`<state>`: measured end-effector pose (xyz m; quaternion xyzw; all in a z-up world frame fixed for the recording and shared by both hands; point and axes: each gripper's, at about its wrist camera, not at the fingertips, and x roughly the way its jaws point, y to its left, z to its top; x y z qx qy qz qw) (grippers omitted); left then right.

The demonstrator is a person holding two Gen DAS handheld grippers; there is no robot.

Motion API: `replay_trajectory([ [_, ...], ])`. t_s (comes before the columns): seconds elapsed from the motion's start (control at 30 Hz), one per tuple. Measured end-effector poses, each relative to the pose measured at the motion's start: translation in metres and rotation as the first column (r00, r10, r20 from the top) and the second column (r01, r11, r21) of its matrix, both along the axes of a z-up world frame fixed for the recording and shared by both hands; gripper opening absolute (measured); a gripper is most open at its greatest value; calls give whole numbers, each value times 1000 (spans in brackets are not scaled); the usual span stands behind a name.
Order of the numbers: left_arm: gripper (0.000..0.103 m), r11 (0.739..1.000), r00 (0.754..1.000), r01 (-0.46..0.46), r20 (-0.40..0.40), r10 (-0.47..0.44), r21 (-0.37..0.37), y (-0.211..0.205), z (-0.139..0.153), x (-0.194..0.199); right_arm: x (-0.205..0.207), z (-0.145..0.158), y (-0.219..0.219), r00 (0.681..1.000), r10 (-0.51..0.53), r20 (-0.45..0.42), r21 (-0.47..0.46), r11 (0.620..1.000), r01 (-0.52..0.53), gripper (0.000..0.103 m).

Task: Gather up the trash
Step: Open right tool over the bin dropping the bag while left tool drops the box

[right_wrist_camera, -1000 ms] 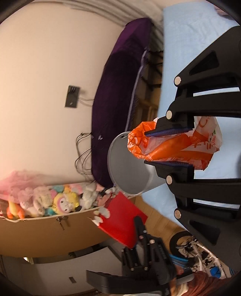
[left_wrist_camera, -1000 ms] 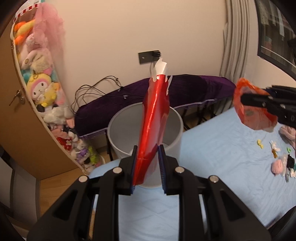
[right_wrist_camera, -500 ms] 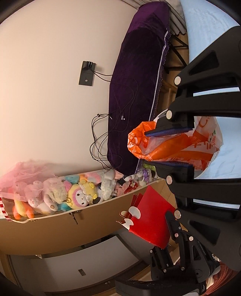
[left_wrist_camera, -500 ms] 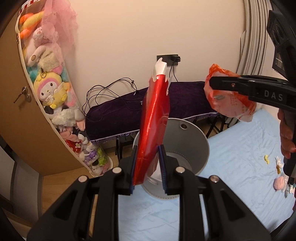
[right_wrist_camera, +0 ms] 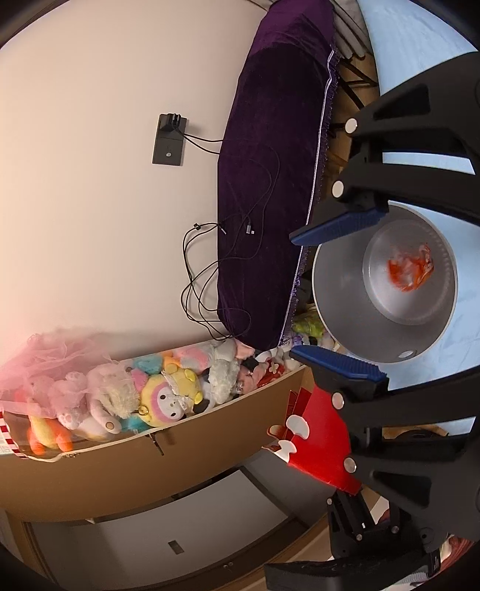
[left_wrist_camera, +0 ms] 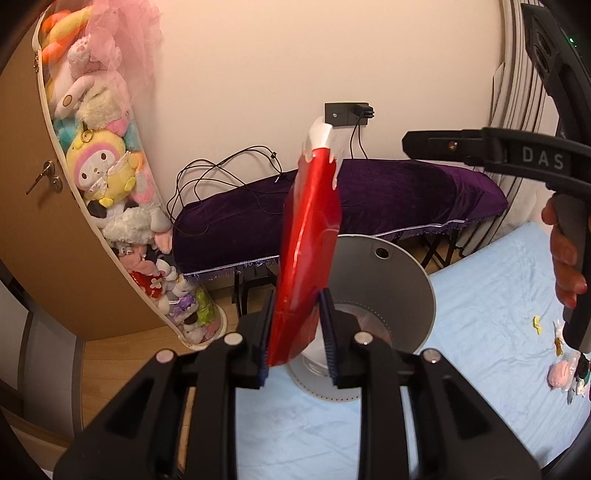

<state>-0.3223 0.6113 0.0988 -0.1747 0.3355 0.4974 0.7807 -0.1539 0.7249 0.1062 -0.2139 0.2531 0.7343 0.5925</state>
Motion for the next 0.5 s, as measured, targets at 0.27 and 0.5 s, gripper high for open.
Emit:
replay_trajectory([
  [0.27,48,999,1000,26,8,-27,22,-2,2,14,6,4,-18,999,-15,41,2,1000,15,54],
  [0.5,73,998,999,42,-3,-42,43,-2,-1,37,25,0,-36,997,-47,63,-14,999,48,54],
])
